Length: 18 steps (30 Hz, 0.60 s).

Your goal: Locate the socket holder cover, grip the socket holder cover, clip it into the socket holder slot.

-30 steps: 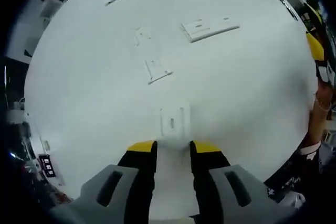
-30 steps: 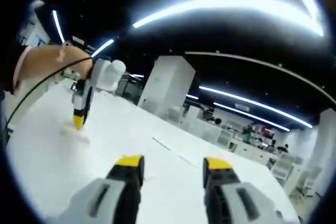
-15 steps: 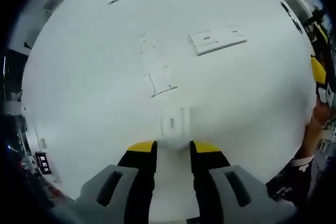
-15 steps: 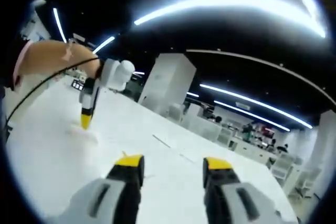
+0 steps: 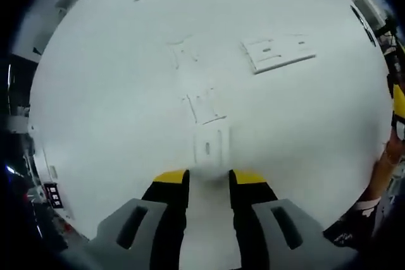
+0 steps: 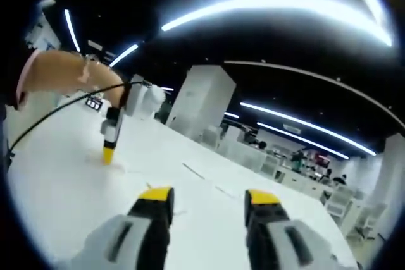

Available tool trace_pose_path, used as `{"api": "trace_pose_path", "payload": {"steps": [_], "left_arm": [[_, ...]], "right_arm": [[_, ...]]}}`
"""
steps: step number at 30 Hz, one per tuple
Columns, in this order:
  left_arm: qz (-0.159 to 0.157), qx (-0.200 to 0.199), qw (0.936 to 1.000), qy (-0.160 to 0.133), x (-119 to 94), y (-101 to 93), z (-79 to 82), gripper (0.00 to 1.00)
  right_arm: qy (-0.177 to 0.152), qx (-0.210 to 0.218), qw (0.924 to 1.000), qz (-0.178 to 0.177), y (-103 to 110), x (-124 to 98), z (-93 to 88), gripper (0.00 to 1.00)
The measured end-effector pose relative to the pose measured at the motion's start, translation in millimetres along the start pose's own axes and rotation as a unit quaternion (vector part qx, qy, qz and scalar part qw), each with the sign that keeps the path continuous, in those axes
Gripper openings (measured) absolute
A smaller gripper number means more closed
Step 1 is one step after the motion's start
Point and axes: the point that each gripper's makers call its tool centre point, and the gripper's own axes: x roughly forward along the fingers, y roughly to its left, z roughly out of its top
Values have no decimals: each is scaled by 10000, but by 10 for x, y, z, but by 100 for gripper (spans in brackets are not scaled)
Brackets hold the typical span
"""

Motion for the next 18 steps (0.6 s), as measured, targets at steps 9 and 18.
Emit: {"api": "trace_pose_path", "payload": {"steps": [9, 18], "left_arm": [[-66, 48, 9999, 74, 69, 12, 99, 26], [-53, 61, 9999, 77, 95, 35, 160, 26]], "right_arm": [[-4, -11, 10000, 10, 11, 4, 0, 46], [4, -30, 10000, 26, 13, 17, -5, 46]]}}
